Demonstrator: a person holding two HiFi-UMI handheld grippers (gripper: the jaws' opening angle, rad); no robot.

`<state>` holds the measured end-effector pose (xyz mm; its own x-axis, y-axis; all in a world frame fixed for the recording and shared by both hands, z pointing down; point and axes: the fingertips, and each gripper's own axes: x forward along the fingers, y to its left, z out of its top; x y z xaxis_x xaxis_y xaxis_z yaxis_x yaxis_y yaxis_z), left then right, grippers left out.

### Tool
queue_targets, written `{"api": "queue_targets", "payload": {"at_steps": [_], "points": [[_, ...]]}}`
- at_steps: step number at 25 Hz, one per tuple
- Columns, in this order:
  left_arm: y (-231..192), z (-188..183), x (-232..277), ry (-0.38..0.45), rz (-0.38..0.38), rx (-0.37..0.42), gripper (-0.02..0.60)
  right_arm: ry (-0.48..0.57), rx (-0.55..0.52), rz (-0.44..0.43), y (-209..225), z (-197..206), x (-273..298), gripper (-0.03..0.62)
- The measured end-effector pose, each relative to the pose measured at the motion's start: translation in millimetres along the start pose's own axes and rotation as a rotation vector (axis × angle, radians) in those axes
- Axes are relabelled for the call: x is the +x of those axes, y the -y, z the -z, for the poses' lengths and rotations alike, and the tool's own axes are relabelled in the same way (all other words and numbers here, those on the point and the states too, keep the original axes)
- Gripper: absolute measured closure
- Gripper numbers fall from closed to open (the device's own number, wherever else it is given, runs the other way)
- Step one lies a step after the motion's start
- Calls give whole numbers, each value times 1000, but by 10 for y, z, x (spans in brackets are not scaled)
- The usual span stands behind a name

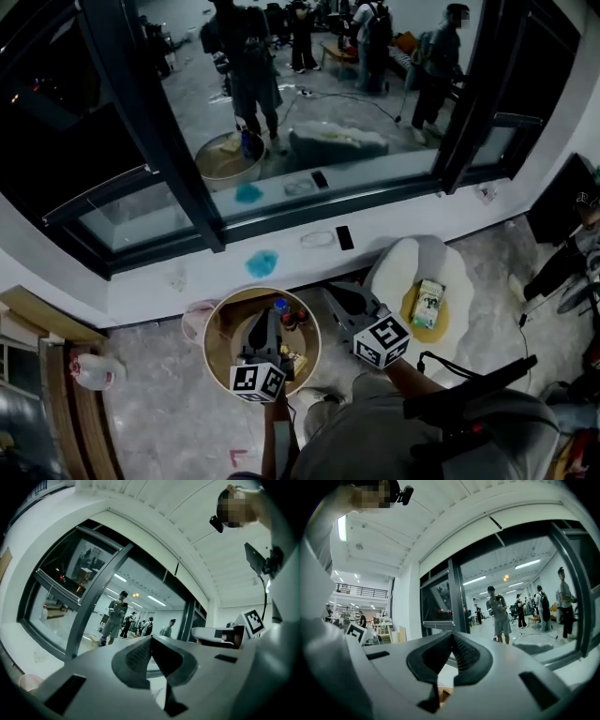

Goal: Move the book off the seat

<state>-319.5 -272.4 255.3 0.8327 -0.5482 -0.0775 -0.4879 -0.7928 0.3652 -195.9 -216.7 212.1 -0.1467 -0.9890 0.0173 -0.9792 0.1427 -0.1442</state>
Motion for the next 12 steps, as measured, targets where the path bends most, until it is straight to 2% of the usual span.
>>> {"api": "queue_targets", "payload": {"at_steps": [3, 5, 8, 12], "points": [[293, -80, -56, 3, 0, 10, 569, 19, 31, 6, 126, -68, -174, 579], [477, -100, -83, 11, -4, 22, 569, 29, 57, -19, 148, -104, -299, 579], [781, 67, -18, -5, -3, 29, 569, 33, 46, -67, 142, -181, -654, 579], [1557, 338, 197, -32, 78, 0, 569, 70, 55, 23, 534, -232, -1411, 579]]}}
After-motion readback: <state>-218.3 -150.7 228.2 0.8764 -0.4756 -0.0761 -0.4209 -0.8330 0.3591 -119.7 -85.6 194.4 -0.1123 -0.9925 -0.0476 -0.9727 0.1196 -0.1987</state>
